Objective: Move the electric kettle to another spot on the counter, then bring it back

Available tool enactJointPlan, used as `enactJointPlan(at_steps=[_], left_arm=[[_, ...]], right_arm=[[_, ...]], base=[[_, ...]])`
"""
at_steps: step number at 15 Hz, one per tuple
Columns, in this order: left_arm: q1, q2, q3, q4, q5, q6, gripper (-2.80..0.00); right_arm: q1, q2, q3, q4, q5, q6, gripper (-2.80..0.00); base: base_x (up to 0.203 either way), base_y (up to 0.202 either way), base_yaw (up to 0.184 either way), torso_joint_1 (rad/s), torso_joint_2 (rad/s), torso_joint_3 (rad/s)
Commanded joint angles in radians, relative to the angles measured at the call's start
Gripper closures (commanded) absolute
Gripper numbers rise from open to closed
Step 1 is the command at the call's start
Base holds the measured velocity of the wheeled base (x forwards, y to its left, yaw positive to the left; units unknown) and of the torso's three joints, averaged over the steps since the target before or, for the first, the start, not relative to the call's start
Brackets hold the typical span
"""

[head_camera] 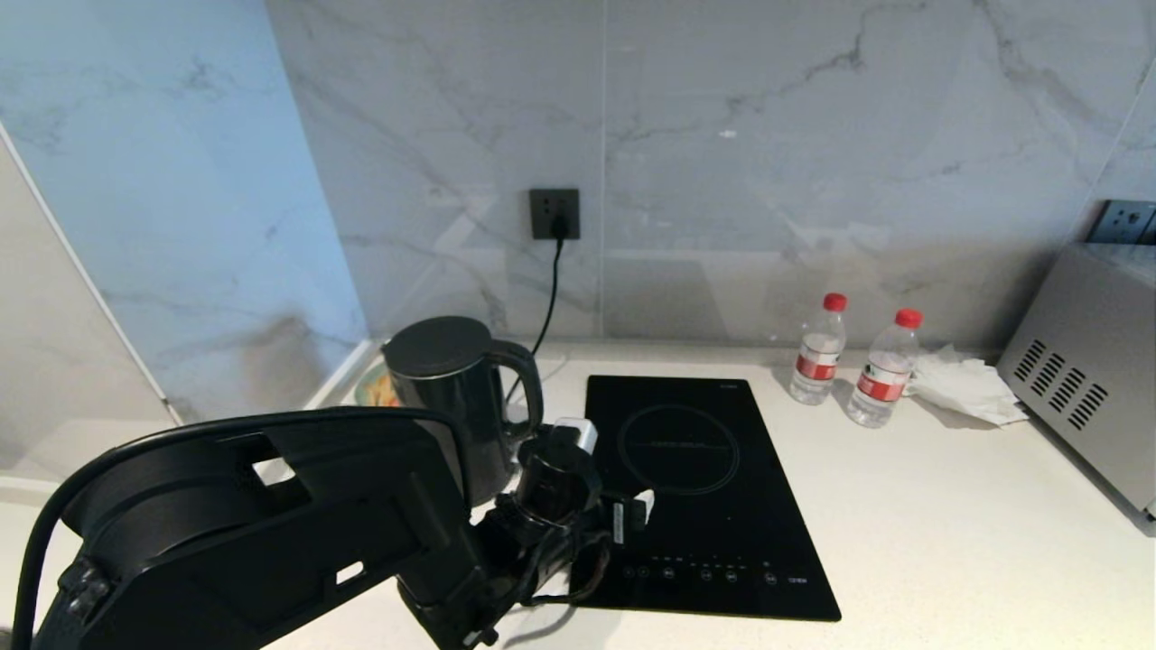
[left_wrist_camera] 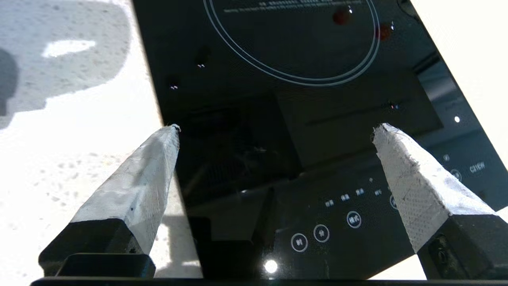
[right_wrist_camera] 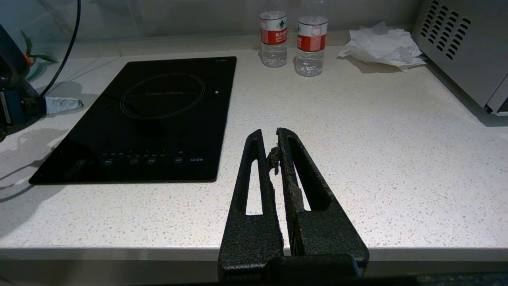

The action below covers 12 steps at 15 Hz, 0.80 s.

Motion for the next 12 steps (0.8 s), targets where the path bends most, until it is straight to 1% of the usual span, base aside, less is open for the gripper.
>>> enactJointPlan(at_steps=[1, 2, 4, 5, 6, 8, 10, 12], left_arm=[[0.000, 0.029, -0.016, -0.007, 0.011, -0.001, -2.80], [-0.001, 0.054, -0.049, -0.007, 0.061, 0.000, -2.80], [-0.011, 0.117, -0.155, -0.006, 0.269, 0.003, -2.80], [-0.018, 0.139, -0.199, -0.006, 0.335, 0.005, -2.80], [-0.025, 0.153, -0.222, -0.007, 0.350, 0.005, -2.80], [-0.026, 0.152, -0.230, -0.010, 0.351, -0.005, -2.80], [-0.017, 0.153, -0.231, -0.010, 0.351, -0.029, -2.80], [-0.004, 0.157, -0.236, -0.005, 0.352, -0.032, -2.80]], right_arm=[[0.000, 0.000, 0.000, -0.001, 0.000, 0.000, 0.00], [0.000, 0.000, 0.000, -0.001, 0.000, 0.000, 0.00], [0.000, 0.000, 0.000, -0.001, 0.000, 0.000, 0.00], [0.000, 0.000, 0.000, -0.001, 0.000, 0.000, 0.00], [0.000, 0.000, 0.000, -0.001, 0.000, 0.000, 0.00], [0.000, 0.000, 0.000, -0.001, 0.000, 0.000, 0.00], [0.000, 0.000, 0.000, -0.001, 0.000, 0.000, 0.00], [0.000, 0.000, 0.000, -0.001, 0.000, 0.000, 0.00]], base=[[0.000, 0.000, 0.000, 0.000, 0.00, 0.000], [0.000, 0.000, 0.000, 0.000, 0.00, 0.000], [0.000, 0.000, 0.000, 0.000, 0.00, 0.000], [0.000, 0.000, 0.000, 0.000, 0.00, 0.000], [0.000, 0.000, 0.000, 0.000, 0.00, 0.000], [0.000, 0.000, 0.000, 0.000, 0.00, 0.000], [0.000, 0.000, 0.000, 0.000, 0.00, 0.000], [0.000, 0.000, 0.000, 0.000, 0.00, 0.000]])
